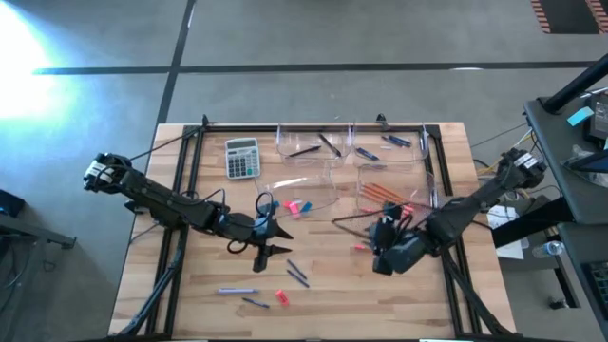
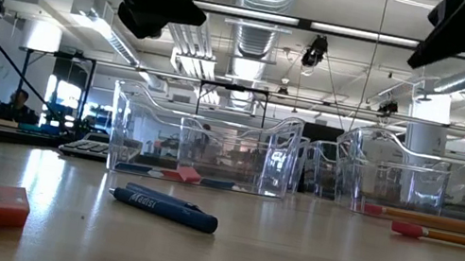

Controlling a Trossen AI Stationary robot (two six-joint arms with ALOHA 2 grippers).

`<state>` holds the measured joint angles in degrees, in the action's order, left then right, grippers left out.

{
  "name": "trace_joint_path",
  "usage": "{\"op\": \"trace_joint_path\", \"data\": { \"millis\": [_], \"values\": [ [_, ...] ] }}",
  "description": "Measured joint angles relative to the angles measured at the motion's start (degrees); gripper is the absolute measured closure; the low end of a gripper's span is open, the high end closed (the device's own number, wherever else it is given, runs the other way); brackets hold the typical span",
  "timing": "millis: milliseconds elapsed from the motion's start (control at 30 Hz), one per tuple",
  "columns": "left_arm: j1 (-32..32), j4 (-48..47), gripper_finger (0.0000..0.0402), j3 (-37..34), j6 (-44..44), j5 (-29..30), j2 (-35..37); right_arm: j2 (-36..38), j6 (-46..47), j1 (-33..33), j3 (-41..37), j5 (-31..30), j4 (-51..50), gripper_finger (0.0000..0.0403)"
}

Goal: Sort crayons/erasers/pens/pencils in bins
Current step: Put the orange pencil into the bottom right transparent bin

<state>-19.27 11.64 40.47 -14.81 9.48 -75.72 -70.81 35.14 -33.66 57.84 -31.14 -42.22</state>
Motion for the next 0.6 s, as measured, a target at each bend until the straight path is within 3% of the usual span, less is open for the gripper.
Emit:
{"op": "trace_joint_path", "data": {
  "millis": [367, 600],
  "values": [
    [0.01, -0.08, 0.0249, 0.0, 0.01, 0.04, -0.02, -16.17, -6.23, -0.1, 0.15, 1.78, 0.88, 0.0241],
    [0.02, -0.09, 0.0249, 0.0, 0.01, 0.11, -0.04, -19.43, -5.18, 1.75, -0.38, 5.85, 2.41, 0.0243]
  ]
}}
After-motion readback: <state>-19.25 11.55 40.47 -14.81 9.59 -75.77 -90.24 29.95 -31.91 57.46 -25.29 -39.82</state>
